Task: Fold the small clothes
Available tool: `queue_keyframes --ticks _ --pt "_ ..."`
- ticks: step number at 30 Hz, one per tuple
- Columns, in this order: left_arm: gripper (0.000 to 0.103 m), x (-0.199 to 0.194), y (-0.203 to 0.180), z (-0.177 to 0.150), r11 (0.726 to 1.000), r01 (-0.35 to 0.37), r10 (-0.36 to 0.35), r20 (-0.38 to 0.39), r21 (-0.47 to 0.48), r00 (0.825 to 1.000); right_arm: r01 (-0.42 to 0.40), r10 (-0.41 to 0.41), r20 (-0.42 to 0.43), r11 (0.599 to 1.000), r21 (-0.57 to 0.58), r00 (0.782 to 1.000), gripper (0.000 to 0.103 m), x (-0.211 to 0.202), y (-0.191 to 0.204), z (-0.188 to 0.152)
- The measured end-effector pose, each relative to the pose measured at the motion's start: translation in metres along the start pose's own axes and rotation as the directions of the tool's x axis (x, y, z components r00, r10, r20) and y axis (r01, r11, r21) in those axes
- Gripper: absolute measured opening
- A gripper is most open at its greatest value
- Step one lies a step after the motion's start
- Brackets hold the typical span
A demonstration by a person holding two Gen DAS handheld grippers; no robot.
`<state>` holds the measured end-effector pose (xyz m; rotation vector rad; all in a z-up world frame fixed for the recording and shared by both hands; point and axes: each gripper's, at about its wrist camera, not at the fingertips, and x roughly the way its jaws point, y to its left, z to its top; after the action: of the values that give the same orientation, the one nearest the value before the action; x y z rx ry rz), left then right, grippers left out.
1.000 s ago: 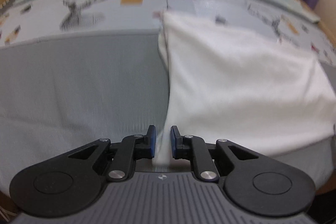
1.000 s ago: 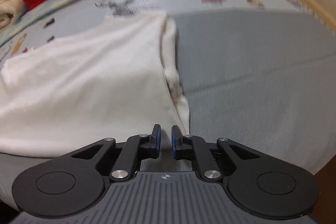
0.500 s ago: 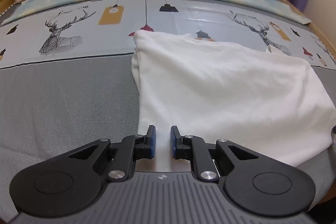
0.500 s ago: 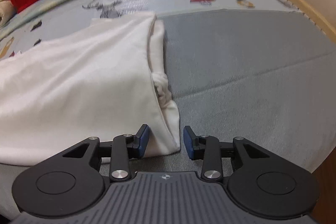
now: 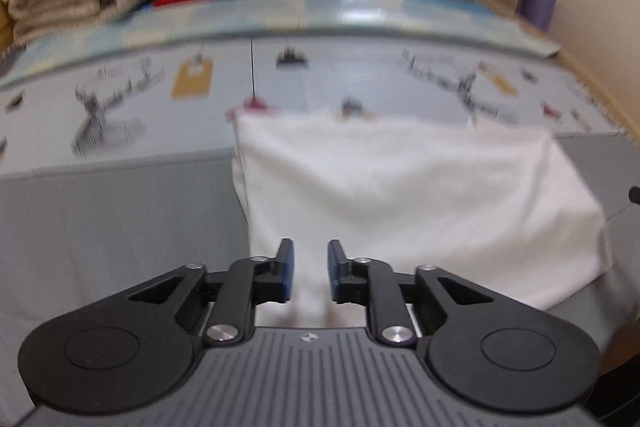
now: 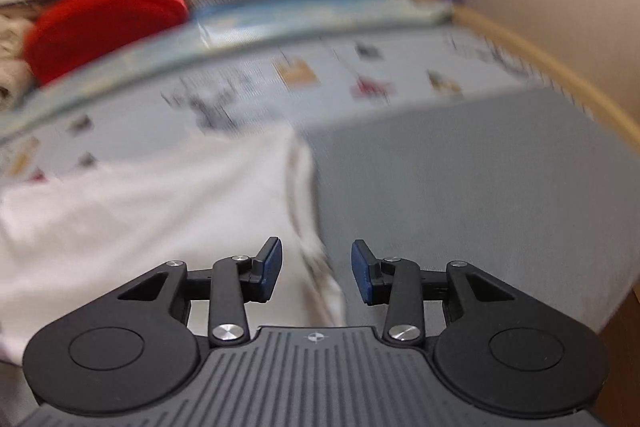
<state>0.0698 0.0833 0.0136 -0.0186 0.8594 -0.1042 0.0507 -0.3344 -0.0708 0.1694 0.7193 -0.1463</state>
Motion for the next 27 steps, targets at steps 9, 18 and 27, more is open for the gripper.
queue_keyframes --ticks 9,18,27 --pt "0.07 -0.07 0.018 0.027 0.98 -0.019 -0.032 0.252 0.196 0.967 -0.208 0.251 0.269 0.962 -0.177 0.93 0.042 -0.064 0.081 0.02" --pt "0.069 -0.056 0.042 0.02 0.998 -0.032 0.021 0.182 0.056 0.983 -0.363 0.397 0.111 0.901 -0.239 0.911 0.042 -0.041 0.166 0.011" --pt "0.069 -0.037 0.098 0.027 0.983 -0.17 0.175 0.076 -0.072 0.982 -0.501 0.497 -0.139 0.736 -0.455 0.856 0.041 -0.03 0.277 -0.044"
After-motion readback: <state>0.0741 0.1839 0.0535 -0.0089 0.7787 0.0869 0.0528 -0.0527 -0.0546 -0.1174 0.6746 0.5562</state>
